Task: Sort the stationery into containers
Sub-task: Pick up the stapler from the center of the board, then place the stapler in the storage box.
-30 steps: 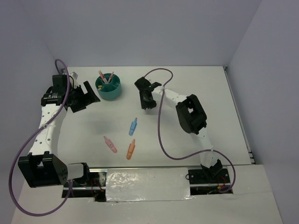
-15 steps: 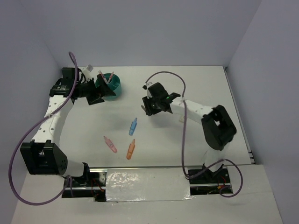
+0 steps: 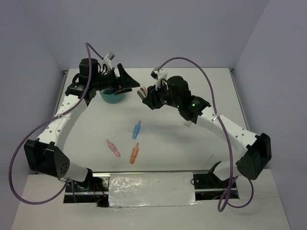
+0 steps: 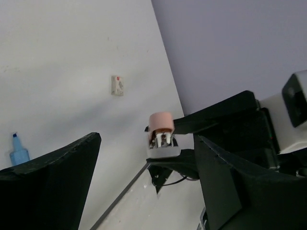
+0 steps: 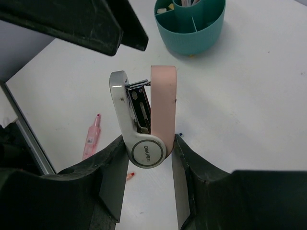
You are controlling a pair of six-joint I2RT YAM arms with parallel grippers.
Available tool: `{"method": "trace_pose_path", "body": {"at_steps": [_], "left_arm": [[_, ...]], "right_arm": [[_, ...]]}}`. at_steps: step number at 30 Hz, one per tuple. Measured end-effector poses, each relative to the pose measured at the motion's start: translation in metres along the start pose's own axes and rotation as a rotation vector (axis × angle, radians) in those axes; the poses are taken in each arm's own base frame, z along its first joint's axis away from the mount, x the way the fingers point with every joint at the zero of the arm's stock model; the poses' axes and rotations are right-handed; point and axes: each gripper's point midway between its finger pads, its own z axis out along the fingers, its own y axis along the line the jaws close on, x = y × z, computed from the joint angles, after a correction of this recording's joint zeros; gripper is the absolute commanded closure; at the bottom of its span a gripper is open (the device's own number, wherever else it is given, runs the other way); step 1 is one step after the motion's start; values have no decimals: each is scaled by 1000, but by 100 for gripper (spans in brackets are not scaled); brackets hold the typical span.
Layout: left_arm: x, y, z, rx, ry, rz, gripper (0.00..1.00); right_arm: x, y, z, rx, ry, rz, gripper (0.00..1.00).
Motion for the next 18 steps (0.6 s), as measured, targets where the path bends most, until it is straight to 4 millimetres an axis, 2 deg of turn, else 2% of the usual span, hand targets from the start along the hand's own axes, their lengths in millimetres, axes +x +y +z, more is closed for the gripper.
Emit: {"method": "trace_pose_path", "body": {"at_steps": [3,5,10,14,18], "left_arm": [[-6,-12,4,36,-25,7,13],[-5,-20,7,60,-28,20,21],[3,-33,15,94,-7,32,29],[13,-34,23,92,21,30,36],[19,-28,30,66,40,15,52]], "right_arm": [[4,3,-2,-1,22,0,89],[3,4,-3,4,28,0,89],[0,-1,-5,36,32,1,89],[-2,-6,-9,71,39,3,89],[-3,-10,-10,95,39,8,89]]}}
